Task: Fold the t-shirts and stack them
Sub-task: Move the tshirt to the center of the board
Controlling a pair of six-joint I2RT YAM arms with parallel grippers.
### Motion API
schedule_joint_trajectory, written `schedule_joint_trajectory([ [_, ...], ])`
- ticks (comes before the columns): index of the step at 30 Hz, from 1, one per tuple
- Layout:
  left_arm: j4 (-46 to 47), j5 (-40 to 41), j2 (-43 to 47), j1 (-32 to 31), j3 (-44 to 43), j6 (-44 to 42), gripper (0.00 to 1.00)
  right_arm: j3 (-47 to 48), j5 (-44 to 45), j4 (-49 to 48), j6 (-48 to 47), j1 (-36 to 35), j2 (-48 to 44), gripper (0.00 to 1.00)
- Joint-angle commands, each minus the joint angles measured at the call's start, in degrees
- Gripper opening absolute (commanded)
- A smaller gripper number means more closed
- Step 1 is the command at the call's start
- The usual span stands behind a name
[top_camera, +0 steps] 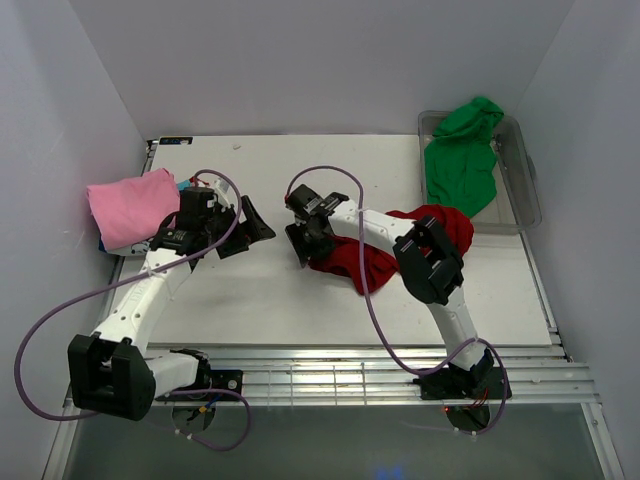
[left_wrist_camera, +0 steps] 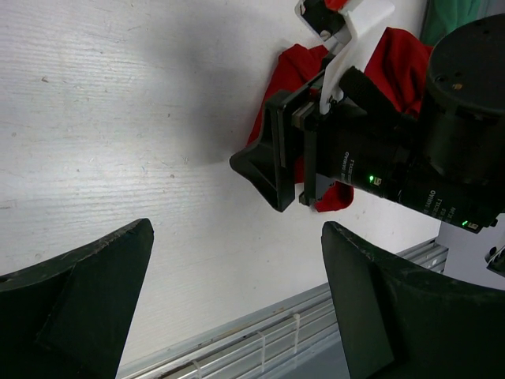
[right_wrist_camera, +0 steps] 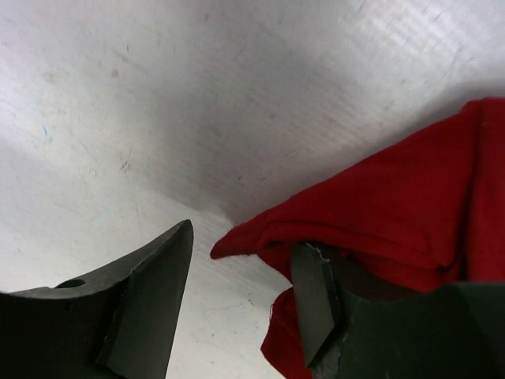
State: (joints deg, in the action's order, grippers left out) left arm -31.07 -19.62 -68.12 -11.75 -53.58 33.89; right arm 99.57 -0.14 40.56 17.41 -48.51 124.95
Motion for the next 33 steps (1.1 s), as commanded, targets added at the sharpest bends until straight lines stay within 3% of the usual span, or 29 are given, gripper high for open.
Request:
schedule_joint_trajectory([
  [1,-0.7,0.7,2.5,0.0,0.4,-0.5,0.98,4.7,4.9,0.0,0.2,-0.4,1.1,0.58],
  [3,-0.7,0.9,2.8,-0.1,0.4,-0.5,0.98,4.8,6.8,-0.2,0.7,-0.4,1.6,0.54],
  [6,-1.0,1.2,3.2,-0.1,0.2,-0.5,0.98,4.7,8.2,-0.5,1.1,-0.4,2.2,0.3],
  [7,-1.2,1.5,3.3,-0.1,0.1,-0.6,0.98,4.4,8.2,-0.5,1.0,-0.4,2.4,0.14],
  [8,-1.3,1.7,3.4,-0.1,0.1,-0.6,0.98,4.4,8.4,-0.3,1.0,-0.4,2.4,0.08],
  [13,-1.7,3.4,4.4,-0.1,-0.1,-0.7,0.97,7.3,7.0,1.6,-0.8,-0.8,-1.7,0.08],
  [17,-1.5,4.3,4.4,-0.1,0.0,-0.4,0.97,30.4,2.3,12.2,-3.1,-1.8,-1.3,0.08],
  [18,-1.5,4.7,4.2,-0.1,0.0,-0.1,0.97,42.7,-2.2,15.2,-3.0,-1.9,-1.1,0.08],
  [19,-1.2,4.8,4.0,-0.1,0.1,-0.1,0.97,46.1,-4.1,15.1,-1.7,-1.9,-1.7,0.08],
  [20,-1.0,4.9,4.0,-0.1,0.1,0.1,0.97,46.8,-7.7,13.3,-0.9,-1.9,-6.2,0.08],
  [24,-0.5,4.9,3.5,-0.1,-0.1,0.8,0.96,29.6,-16.7,-5.2,3.1,-1.8,-21.7,0.11],
  [28,-0.3,5.6,3.7,-0.1,-0.6,1.4,0.95,39.4,-17.8,-1.4,2.2,-1.8,-22.8,0.12],
  [30,-0.1,5.7,4.0,0.0,-0.8,2.0,0.95,36.9,-15.5,-1.6,2.3,-1.1,-26.4,0.12],
  [33,0.1,5.5,4.1,0.0,-1.0,2.8,0.95,25.6,-9.5,-1.9,1.6,-0.1,-32.7,0.12],
])
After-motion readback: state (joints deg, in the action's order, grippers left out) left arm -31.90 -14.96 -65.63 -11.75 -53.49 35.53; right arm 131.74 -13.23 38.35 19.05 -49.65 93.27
